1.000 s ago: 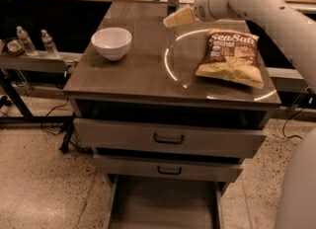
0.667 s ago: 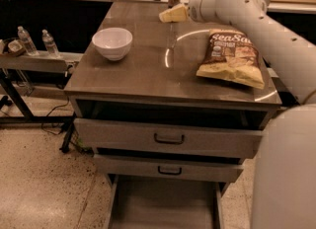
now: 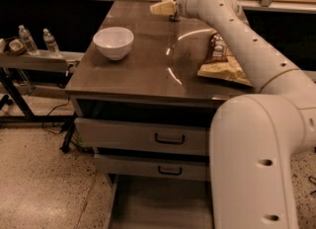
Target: Place redbull can into bottom drawer
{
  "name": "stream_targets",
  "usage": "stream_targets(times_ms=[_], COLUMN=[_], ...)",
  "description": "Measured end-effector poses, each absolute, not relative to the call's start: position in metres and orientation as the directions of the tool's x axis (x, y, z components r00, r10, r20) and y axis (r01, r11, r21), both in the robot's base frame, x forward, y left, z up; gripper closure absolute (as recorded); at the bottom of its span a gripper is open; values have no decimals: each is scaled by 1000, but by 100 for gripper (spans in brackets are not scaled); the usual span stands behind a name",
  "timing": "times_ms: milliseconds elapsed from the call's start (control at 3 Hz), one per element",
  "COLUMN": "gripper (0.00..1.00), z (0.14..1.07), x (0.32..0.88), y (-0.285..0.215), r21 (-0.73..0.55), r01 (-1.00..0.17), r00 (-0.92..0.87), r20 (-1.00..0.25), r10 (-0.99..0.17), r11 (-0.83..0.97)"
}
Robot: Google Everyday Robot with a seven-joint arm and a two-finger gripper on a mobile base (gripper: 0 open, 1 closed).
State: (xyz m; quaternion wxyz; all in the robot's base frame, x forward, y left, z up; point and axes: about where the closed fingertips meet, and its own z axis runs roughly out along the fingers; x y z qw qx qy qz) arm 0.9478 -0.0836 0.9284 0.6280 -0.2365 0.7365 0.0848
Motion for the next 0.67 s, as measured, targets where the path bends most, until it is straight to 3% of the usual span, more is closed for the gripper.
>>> stream_targets(times_ms=[667], gripper=[0], z=[913], x=[997], y=[-80], r21=[-166], r01=[-369], r00=[-126], r20=[-966], r10=[-226], r11=[915])
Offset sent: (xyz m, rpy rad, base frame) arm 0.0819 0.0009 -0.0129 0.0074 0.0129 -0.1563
